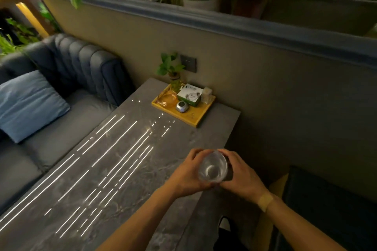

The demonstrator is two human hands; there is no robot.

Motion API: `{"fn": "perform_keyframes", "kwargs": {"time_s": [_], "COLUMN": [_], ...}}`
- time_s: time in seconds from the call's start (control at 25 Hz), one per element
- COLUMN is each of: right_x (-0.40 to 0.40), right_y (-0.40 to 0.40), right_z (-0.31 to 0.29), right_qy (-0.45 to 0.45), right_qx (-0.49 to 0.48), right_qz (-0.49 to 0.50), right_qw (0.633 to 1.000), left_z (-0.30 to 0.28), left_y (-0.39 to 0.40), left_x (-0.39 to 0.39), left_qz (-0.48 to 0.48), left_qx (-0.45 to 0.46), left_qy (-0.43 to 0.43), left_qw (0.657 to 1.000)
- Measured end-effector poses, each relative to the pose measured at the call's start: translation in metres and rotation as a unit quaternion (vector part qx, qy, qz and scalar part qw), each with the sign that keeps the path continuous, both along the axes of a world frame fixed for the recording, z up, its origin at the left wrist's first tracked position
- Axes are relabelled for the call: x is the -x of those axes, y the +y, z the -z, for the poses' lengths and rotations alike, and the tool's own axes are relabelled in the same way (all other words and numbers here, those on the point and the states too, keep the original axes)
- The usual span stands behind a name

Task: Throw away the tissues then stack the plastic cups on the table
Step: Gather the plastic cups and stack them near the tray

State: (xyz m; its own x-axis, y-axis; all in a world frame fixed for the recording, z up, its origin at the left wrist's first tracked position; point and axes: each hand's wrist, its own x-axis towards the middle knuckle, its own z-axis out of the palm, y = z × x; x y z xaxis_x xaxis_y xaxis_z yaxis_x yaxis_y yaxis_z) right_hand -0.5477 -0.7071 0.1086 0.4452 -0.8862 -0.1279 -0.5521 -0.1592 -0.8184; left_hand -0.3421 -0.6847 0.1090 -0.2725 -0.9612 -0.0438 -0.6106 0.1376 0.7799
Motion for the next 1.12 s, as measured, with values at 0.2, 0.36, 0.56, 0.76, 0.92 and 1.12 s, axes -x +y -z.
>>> {"fn": "perform_keyframes", "kwargs": {"time_s": [0.2,0.36,0.56,0.76,0.92,1.12], "right_x": [0.017,0.017,0.007,-0.009,-0.016,-0.022], "right_y": [-0.051,-0.088,-0.123,-0.138,-0.142,-0.14], "right_z": [0.018,0.035,0.06,0.082,0.088,0.086], "right_qy": [0.005,0.013,0.03,0.039,0.039,0.043], "right_qx": [-0.015,-0.015,-0.012,-0.03,-0.036,-0.035], "right_qz": [0.002,-0.001,0.025,0.052,0.073,0.096], "right_qw": [1.0,1.0,0.999,0.997,0.996,0.994], "left_z": [0.006,0.018,0.039,0.059,0.069,0.075], "left_y": [-0.043,-0.074,-0.116,-0.142,-0.151,-0.155], "left_x": [0.01,0.013,0.008,-0.003,-0.012,-0.017], "left_qz": [-0.036,-0.064,-0.065,-0.056,-0.033,-0.023], "left_qx": [-0.017,-0.029,-0.042,-0.057,-0.053,-0.053], "left_qy": [0.011,-0.012,-0.045,-0.065,-0.063,-0.043], "left_qw": [0.999,0.997,0.996,0.995,0.996,0.997]}}
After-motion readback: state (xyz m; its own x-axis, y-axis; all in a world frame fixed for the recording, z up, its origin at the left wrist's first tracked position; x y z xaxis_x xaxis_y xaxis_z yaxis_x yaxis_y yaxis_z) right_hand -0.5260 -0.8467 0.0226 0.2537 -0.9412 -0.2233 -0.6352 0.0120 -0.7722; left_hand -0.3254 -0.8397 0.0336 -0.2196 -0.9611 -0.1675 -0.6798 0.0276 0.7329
